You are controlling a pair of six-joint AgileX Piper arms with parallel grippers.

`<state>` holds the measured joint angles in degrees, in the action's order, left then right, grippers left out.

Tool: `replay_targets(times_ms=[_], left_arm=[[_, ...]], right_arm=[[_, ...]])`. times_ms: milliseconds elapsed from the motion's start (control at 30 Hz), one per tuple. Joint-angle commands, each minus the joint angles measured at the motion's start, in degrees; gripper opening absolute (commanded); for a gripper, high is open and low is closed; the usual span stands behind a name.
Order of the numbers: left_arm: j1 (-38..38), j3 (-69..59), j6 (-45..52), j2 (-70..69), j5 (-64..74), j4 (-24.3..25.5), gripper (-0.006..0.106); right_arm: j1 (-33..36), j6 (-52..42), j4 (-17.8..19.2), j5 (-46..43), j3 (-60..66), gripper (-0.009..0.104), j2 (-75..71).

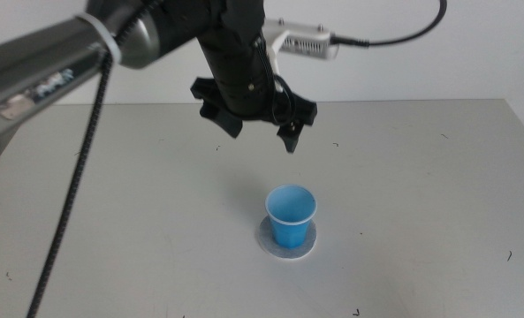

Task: Place an empty cup on a cup mat.

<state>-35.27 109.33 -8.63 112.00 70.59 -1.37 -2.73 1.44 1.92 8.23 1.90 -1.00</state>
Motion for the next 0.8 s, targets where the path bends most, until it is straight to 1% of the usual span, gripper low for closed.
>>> replay_targets(times_ms=[0, 100, 267, 367, 467, 600, 633, 667, 767], left_arm=[[-0.10, 3.60, -2.04, -7.08, 2.02, 0.28, 0.105], [-0.10, 4.58, -2.05, -11.23, 2.08, 2.24, 0.105], [-0.10, 4.16, 2.23, -18.93, 4.53, 7.96, 0.105], [-0.10, 2.37, 3.21, -23.87, 4.53, 10.46, 0.105], [-0.10, -2.23, 2.69, -30.82, 3.79, 13.09, 0.105], [0.38, -13.23, -0.30, -42.47, -0.75, 17.72, 0.105], [1.35, -16.42, -0.64, -45.17, -2.78, 18.12, 0.105], [4.29, -22.36, -0.53, -49.87, -7.36, 17.41, 0.105], [11.16, -31.92, -0.16, -56.82, -13.02, 14.58, 0.105]], right_arm=[[-0.04, -0.49, 0.52, -4.45, -0.66, 0.094, -1.10], [-0.04, -0.49, 0.52, -4.45, -0.66, 0.094, -1.10], [-0.04, -0.49, 0.52, -4.45, -0.66, 0.094, -1.10], [-0.04, -0.49, 0.52, -4.45, -0.66, 0.094, -1.10], [-0.04, -0.49, 0.52, -4.45, -0.66, 0.094, -1.10], [-0.04, -0.49, 0.52, -4.45, -0.66, 0.094, -1.10], [-0.04, -0.49, 0.52, -4.45, -0.66, 0.094, -1.10], [-0.04, -0.49, 0.52, -4.45, -0.66, 0.094, -1.10], [-0.04, -0.49, 0.52, -4.45, -0.66, 0.094, -1.10]])
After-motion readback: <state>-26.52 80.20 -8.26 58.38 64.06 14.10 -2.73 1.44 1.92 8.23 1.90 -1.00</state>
